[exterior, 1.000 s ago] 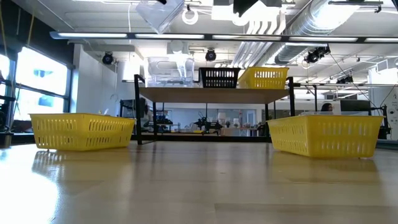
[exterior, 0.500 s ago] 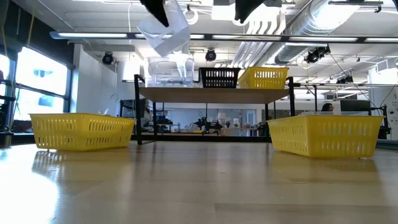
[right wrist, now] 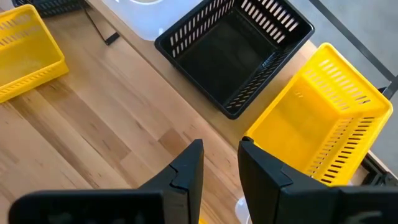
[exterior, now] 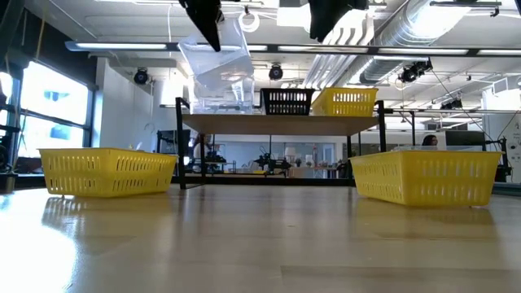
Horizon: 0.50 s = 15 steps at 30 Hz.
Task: Stack baskets on shelf by color
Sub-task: Stack the bottom transparent bin on top of the transparent bin
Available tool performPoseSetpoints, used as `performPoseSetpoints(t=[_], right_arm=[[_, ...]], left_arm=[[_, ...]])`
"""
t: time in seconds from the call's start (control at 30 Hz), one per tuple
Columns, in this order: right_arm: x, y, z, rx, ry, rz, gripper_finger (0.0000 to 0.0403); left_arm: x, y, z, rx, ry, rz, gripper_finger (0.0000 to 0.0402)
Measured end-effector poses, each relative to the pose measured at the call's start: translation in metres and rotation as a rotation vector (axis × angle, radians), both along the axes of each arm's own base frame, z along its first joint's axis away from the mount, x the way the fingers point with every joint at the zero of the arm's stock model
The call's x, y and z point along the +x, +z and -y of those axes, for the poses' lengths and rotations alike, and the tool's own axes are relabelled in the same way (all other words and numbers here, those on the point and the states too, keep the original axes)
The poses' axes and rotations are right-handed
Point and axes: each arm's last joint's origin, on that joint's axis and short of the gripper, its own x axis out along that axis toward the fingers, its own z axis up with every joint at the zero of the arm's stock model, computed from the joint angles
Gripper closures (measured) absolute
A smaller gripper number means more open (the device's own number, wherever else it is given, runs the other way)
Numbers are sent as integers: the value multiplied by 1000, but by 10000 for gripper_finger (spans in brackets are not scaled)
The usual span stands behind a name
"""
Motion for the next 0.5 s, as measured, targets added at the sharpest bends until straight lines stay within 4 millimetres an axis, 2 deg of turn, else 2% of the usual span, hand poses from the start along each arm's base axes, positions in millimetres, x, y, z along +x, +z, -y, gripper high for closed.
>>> performPoseSetpoints(t=[0.37,0.5], right_arm=[[0,0,0,0,7,-2,316],[0,0,-1,2,9,-3,316]], left_arm=[[1,-1,7,-36,56,1,401],[9,-9,5,-50,56,-28,401]])
